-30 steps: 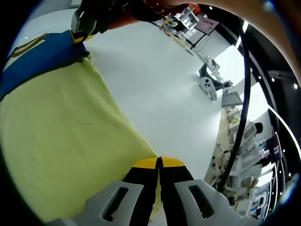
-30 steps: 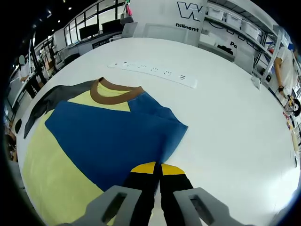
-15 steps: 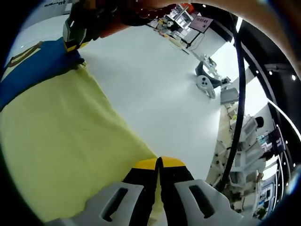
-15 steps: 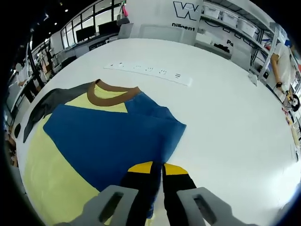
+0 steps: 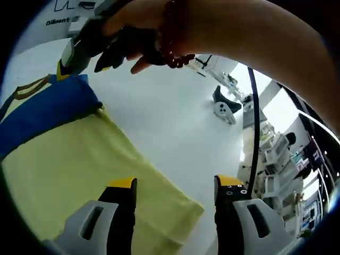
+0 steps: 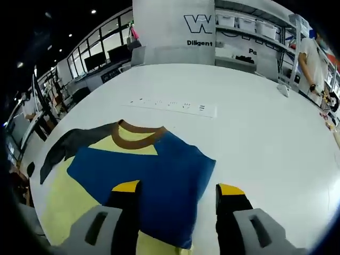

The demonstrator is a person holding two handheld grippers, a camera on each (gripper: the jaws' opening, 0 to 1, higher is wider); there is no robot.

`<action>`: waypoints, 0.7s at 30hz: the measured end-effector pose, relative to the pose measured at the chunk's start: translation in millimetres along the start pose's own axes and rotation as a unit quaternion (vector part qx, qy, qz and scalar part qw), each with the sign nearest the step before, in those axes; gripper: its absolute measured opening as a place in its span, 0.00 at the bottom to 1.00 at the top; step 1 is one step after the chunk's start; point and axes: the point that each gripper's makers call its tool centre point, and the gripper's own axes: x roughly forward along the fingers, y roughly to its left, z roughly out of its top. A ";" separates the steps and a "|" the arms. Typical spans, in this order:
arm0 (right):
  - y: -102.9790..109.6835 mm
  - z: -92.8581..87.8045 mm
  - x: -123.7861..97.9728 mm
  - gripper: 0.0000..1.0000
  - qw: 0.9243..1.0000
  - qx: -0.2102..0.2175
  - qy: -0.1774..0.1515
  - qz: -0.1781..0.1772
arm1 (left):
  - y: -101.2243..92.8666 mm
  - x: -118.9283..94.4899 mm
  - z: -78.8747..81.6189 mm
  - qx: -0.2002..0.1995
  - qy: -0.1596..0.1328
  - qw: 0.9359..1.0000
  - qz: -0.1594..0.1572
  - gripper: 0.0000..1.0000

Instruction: Fold the garment on the visible template until the final outline fits inside the template.

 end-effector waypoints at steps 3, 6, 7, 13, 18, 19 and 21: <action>4.2 1.6 -3.0 0.61 1.000 -0.004 -0.003 0.006 | 2.6 -5.5 1.8 0.002 -0.004 1.000 0.002 0.69; 6.8 3.4 -5.5 0.66 1.000 -0.009 -0.001 0.014 | 4.8 -8.6 4.3 0.003 -0.008 1.000 0.003 0.75; 9.5 3.9 -8.2 0.68 1.000 -0.011 -0.002 0.016 | 4.9 -9.2 4.4 0.003 -0.009 1.000 0.004 0.78; 15.0 6.3 -17.6 0.72 1.000 -0.005 -0.008 0.026 | 5.9 -14.0 6.0 0.008 -0.012 1.000 0.006 0.88; 20.4 5.8 -24.5 0.75 0.999 -0.023 -0.010 0.032 | 7.2 -16.8 5.6 0.013 -0.012 1.000 0.007 0.96; 22.1 6.1 -26.4 0.76 0.999 -0.033 -0.012 0.036 | 7.3 -17.1 5.4 0.014 -0.013 1.000 0.007 0.97; 24.1 6.4 -28.9 0.80 0.998 -0.044 -0.015 0.041 | 11.2 -20.1 4.2 0.017 -0.010 1.000 0.009 0.99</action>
